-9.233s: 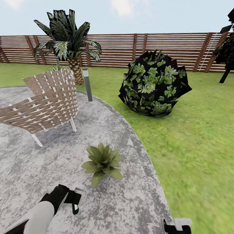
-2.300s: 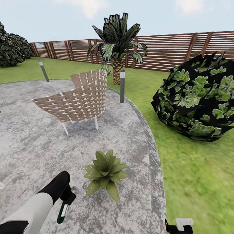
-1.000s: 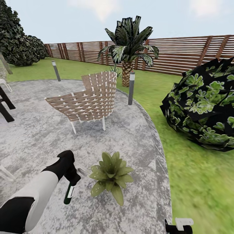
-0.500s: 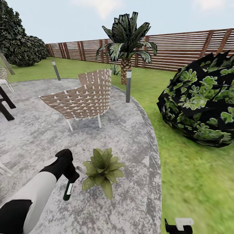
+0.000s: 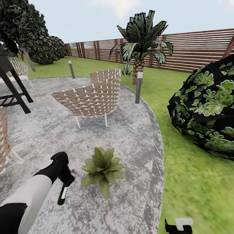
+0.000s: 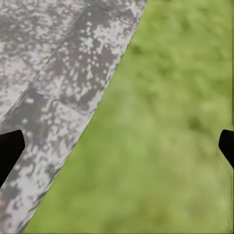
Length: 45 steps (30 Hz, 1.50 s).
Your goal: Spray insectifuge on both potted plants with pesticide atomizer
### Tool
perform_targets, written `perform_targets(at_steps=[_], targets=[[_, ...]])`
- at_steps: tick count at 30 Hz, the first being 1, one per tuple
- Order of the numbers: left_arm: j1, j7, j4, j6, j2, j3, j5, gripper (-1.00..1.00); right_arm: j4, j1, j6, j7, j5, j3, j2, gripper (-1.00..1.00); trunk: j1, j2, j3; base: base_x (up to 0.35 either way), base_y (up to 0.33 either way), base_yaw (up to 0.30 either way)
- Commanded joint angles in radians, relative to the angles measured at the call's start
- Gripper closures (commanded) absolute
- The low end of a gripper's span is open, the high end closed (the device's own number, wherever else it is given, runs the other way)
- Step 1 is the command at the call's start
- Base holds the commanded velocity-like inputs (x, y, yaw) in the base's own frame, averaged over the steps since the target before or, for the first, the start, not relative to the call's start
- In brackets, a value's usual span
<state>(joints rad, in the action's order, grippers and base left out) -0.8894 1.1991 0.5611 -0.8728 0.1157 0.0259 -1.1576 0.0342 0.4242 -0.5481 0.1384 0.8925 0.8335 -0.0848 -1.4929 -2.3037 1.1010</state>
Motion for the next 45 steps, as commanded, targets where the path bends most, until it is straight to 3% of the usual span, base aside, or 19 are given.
perform_targets(at_steps=[1, 2, 3, 4, 6, 10, 25, 33, 45], targets=[[0.001, 0.009, 0.002, -0.008, 0.009, 0.002, -0.006, 1.00, -0.002, 0.001, -0.003, 0.007, 0.010, 0.004, -0.001, -1.00, 0.000, 0.000, 0.001, 0.001, -0.274, 0.055], [0.003, 0.010, 0.003, -0.008, 0.029, -0.002, -0.002, 1.00, -0.002, 0.000, -0.003, 0.007, 0.011, 0.004, 0.000, -1.00, 0.000, 0.000, 0.001, 0.000, -0.274, 0.004], [0.003, 0.010, 0.003, -0.008, 0.031, -0.011, -0.001, 1.00, -0.002, 0.000, -0.004, 0.007, 0.011, 0.004, 0.000, -1.00, 0.000, 0.000, 0.001, 0.000, -0.275, 0.002], [0.003, 0.008, 0.003, -0.008, 0.032, -0.021, -0.001, 1.00, -0.002, 0.001, -0.004, 0.007, 0.011, 0.004, 0.000, -1.00, 0.000, 0.000, 0.001, 0.000, -0.275, 0.001], [0.003, -0.096, 0.001, -0.007, 0.030, -0.068, 0.004, 1.00, -0.002, 0.000, -0.004, 0.007, 0.011, 0.005, 0.000, -1.00, 0.000, 0.000, 0.001, 0.062, -0.275, 0.067], [0.003, -0.127, -0.012, -0.006, 0.023, -0.093, 0.007, 1.00, -0.002, 0.000, -0.003, 0.007, 0.011, 0.004, 0.000, -1.00, 0.000, 0.000, 0.001, 0.098, -0.275, 0.240], [0.010, -0.126, -0.008, -0.007, 0.015, -0.098, 0.009, 1.00, -0.002, 0.000, -0.002, 0.007, 0.011, 0.004, 0.000, -1.00, 0.000, 0.000, 0.001, 0.158, -0.248, 0.277], [0.010, -0.126, -0.001, -0.008, 0.013, -0.101, 0.010, 1.00, -0.002, 0.000, -0.003, 0.007, 0.012, 0.004, 0.000, -1.00, 0.000, 0.000, 0.001, 0.026, -0.024, 0.278], [0.010, -0.127, -0.002, -0.008, 0.013, -0.100, 0.010, 1.00, -0.002, 0.000, -0.003, 0.007, 0.011, 0.004, 0.000, -1.00, 0.000, 0.000, 0.001, 0.089, -0.254, 0.023]])
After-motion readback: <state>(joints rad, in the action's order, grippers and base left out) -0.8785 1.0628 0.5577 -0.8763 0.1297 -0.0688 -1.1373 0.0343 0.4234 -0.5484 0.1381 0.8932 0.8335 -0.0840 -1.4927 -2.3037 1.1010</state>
